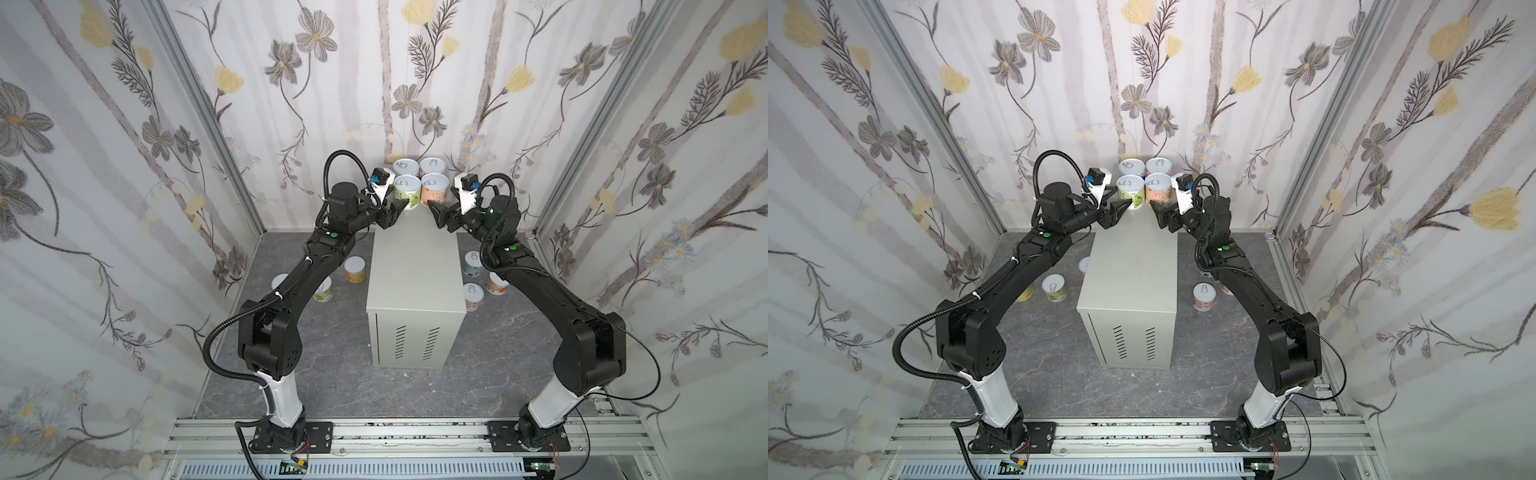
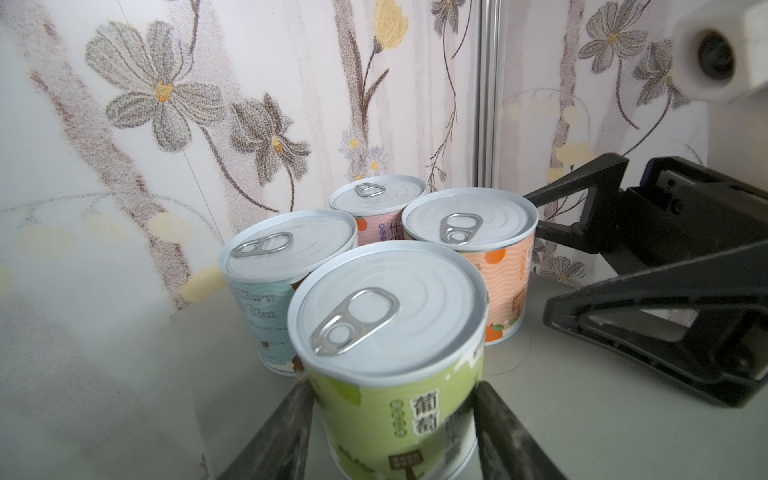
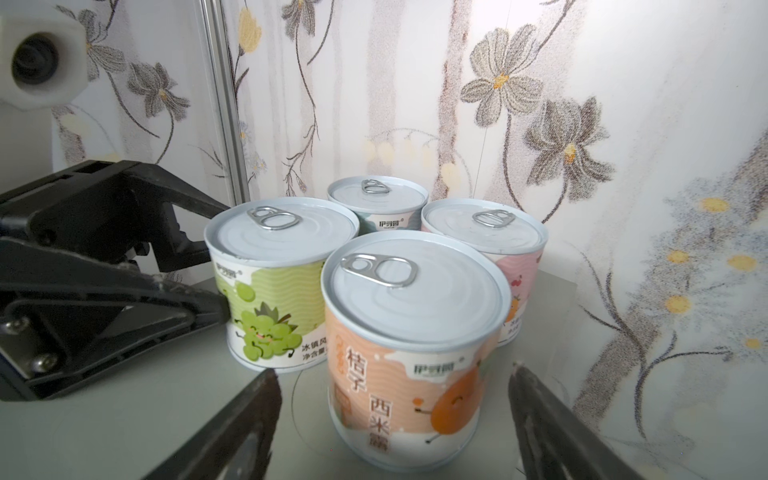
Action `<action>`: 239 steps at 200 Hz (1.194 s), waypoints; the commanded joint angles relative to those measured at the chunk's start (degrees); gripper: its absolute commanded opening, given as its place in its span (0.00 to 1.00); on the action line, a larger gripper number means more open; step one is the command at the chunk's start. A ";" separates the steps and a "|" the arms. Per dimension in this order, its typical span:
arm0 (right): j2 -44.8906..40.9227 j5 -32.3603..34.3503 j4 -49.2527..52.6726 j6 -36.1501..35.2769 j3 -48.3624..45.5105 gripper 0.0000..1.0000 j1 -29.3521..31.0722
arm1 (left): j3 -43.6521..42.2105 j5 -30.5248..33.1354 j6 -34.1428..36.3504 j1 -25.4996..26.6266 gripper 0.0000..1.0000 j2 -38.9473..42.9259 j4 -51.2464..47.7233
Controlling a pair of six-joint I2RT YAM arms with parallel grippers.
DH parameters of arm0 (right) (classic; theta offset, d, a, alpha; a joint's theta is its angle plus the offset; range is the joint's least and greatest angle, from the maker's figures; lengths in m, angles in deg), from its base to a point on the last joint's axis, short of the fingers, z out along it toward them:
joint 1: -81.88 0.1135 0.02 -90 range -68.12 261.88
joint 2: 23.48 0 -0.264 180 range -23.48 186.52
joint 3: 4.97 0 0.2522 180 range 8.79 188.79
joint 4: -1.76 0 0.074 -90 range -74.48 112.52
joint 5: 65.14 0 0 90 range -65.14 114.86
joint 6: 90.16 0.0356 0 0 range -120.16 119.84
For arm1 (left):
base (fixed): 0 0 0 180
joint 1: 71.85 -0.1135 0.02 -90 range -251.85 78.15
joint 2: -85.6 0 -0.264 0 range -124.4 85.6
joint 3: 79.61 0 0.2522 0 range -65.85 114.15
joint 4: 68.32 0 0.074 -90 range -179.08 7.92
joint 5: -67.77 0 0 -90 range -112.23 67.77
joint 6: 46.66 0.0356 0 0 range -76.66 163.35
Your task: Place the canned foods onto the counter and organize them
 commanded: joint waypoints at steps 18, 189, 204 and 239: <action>-0.18 -0.87 0.89 -1.28 -0.24 0.86 -0.05 | 0.22 1.66 1.11 0.11 0.64 0.05 -1.84; -5.45 2.13 -11.05 5.52 -2.92 0.94 -7.55 | -4.36 14.38 -6.44 -5.78 0.84 2.46 17.29; -3.00 4.23 -11.41 5.53 -2.06 0.95 -7.64 | -1.58 18.82 -6.28 -5.79 0.84 0.33 15.81; -0.01 8.85 -12.67 5.41 0.04 0.96 -7.64 | 3.17 23.73 -6.54 -5.46 0.84 -4.08 13.31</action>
